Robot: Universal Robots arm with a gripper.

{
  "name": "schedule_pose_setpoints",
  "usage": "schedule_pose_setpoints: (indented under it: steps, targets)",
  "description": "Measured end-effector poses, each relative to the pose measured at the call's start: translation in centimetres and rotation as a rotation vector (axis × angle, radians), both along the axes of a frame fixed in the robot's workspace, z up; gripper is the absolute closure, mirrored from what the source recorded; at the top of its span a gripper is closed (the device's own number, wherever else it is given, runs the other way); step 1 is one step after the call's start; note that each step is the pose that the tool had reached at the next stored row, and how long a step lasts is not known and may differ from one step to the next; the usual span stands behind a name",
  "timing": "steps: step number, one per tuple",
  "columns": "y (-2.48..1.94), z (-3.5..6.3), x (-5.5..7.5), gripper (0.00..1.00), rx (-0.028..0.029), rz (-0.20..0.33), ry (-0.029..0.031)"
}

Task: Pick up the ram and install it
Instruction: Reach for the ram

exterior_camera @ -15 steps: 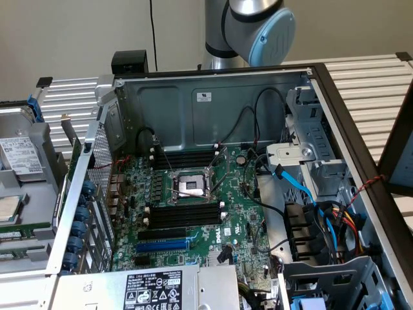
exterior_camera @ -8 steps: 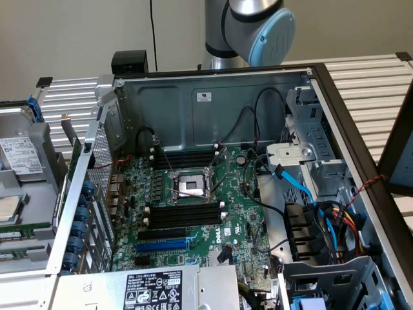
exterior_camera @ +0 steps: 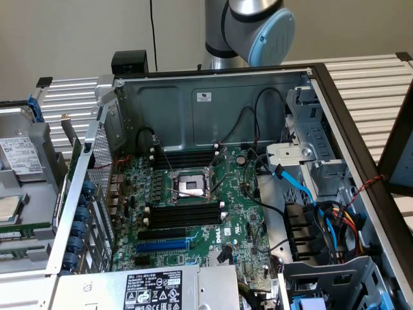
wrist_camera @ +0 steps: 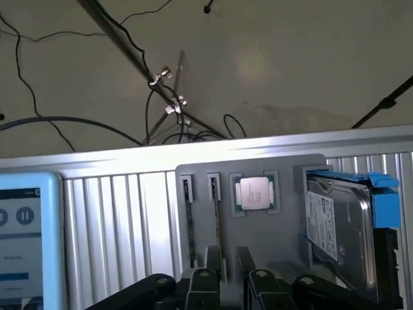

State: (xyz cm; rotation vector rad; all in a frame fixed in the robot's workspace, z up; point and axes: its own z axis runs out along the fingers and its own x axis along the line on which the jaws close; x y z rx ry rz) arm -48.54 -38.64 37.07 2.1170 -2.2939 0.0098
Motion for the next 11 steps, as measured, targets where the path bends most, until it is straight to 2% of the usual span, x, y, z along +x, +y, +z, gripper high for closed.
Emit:
schedule_pose_setpoints:
  steps: [2,5,7,8,11]
  targets:
    - [0.00,-0.03,0.00,0.75,-0.0056,0.022,-0.0089]
    - [0.00,-0.08,0.00,0.75,-0.0086,0.048,-0.0205]
    - [0.00,-0.08,0.00,0.75,-0.0098,0.054,-0.0245]
    - [0.01,-0.10,-0.01,0.75,-0.0105,0.057,-0.0285]
    - [0.01,-0.10,0.00,0.75,-0.0111,0.059,-0.0297]
